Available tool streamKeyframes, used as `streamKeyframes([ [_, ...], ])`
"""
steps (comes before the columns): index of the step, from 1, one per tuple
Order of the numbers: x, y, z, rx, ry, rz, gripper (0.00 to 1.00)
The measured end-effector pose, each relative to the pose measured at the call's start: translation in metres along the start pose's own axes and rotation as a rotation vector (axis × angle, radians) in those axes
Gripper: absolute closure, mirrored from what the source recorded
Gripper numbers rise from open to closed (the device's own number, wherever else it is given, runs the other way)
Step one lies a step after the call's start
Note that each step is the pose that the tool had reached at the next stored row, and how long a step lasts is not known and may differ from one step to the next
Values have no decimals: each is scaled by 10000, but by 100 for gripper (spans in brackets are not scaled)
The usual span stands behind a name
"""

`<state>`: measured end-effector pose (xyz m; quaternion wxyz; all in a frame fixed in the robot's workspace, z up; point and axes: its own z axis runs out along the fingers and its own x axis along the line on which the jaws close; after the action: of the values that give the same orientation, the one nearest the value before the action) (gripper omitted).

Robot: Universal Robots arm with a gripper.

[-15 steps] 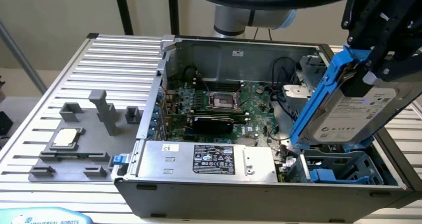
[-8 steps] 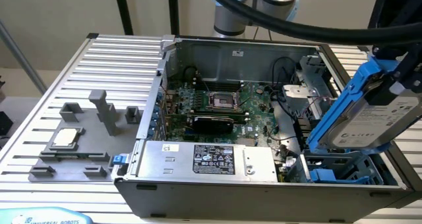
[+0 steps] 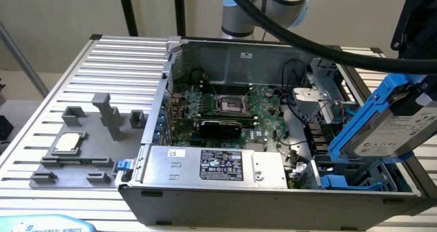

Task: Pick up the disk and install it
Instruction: 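Pick up the disk, then insert the disk into the insertion slot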

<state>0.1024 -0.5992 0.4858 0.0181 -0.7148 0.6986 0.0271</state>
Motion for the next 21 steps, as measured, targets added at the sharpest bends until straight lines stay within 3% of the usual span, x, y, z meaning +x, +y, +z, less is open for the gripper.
streamKeyframes([
  [16,0,0,5,-1,-7,0,67],
  [21,5,-1,85,-4,9,1,67],
])
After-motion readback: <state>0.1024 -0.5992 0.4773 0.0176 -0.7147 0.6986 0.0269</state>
